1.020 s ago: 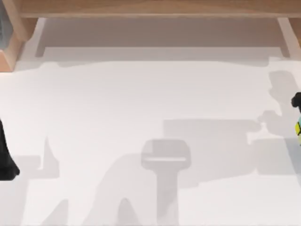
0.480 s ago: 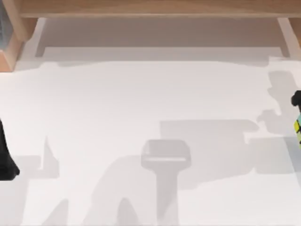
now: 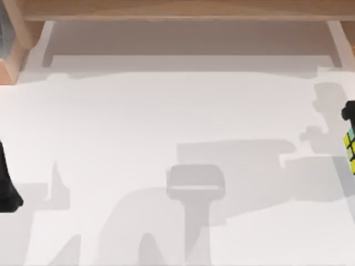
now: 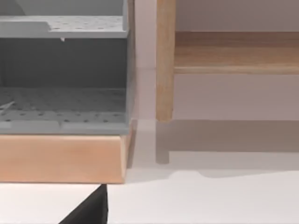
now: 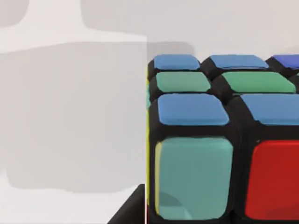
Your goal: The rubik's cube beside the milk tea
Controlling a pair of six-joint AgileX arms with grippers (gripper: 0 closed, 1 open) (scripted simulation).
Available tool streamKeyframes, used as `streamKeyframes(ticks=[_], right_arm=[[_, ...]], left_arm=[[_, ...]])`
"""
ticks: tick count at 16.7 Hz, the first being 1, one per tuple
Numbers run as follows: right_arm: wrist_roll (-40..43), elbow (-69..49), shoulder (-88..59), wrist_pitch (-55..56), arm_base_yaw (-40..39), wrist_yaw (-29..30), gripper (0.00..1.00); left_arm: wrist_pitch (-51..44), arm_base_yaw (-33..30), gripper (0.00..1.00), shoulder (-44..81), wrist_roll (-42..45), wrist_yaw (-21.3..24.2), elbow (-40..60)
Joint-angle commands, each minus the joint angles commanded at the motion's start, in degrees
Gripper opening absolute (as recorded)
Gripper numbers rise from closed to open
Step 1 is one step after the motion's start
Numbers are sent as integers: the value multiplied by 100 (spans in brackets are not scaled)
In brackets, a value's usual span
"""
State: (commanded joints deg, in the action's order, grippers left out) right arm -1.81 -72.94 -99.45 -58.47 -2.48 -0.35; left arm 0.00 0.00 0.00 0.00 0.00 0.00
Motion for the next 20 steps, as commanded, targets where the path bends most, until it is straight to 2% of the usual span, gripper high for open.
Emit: streamKeyframes(ticks=[15,20], right_arm=[[1,262,-396,131,141,50,0],[1,262,-396,131,141,50,38]], left_arm=[[0,0,100,0,0,0,0],[0,0,100,0,0,0,0]])
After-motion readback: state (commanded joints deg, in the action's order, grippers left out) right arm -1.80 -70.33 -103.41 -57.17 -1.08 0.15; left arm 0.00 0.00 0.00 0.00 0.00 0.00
